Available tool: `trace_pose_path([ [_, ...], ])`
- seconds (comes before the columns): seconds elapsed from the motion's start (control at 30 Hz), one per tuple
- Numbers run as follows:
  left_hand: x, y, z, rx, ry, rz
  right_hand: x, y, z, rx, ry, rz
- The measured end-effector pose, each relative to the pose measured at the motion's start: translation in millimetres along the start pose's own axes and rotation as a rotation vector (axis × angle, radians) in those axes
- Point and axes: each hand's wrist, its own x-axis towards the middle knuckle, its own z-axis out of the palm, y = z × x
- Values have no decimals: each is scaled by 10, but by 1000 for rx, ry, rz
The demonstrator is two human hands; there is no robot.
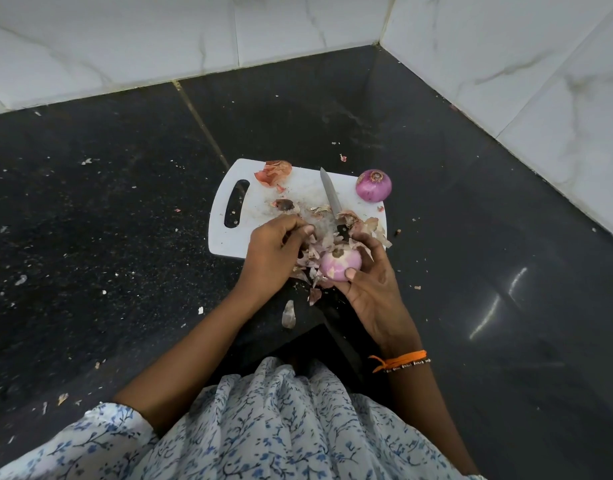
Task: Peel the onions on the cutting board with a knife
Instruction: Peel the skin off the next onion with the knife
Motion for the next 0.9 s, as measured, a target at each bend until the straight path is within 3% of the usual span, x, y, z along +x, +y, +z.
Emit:
trace_pose_path([
  [0.23,-57,34,41,-128,-325,-235,-1,26,31,-522,65,-171],
  [0.4,-87,57,117,-381,-122,-309,-2,41,87,-629,74,-163],
  [0.73,-7,-76,96,-136,3,-190,4,66,60,-625,85,-148],
  [0.9,11,-163,46,-35,5,-223,1,54,33,-466,44,-144],
])
